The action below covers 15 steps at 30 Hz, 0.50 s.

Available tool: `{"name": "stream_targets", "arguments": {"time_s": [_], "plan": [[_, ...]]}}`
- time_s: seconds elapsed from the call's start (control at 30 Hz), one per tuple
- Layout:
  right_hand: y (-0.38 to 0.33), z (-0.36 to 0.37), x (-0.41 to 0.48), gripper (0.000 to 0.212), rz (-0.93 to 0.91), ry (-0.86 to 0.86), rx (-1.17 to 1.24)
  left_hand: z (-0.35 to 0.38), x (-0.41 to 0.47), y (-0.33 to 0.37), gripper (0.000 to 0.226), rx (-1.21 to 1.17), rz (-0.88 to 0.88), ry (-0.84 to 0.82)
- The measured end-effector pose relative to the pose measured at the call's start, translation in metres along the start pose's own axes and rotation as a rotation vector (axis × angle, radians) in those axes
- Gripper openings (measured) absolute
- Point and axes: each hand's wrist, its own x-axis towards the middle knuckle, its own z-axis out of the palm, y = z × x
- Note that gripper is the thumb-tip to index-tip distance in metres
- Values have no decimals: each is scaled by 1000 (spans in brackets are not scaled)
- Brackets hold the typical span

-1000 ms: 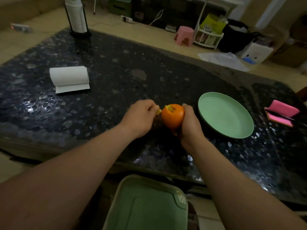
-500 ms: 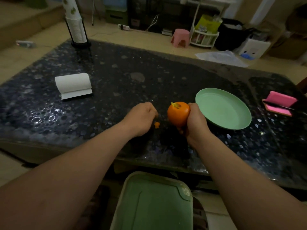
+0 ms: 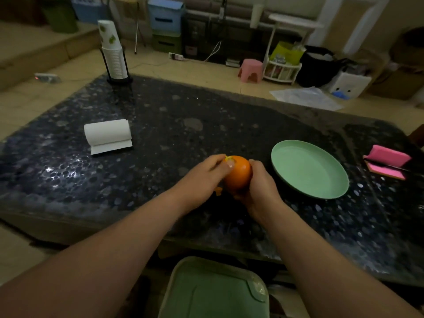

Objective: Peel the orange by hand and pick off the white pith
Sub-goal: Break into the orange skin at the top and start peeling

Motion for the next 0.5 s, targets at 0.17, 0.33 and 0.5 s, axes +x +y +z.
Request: {"name": "stream_targets", "arguments": {"time_s": [0.17, 0.33, 0.5], "plan": [[-5, 4, -10, 39, 70, -244, 72, -11, -3, -5, 83, 43, 44, 121], [-22, -6, -23, 28, -253, -263, -397, -23, -11, -7, 84, 176, 171, 151], [-26, -10, -32, 34, -422, -247, -654, -23, -16, -7, 92, 340, 189, 104]]}}
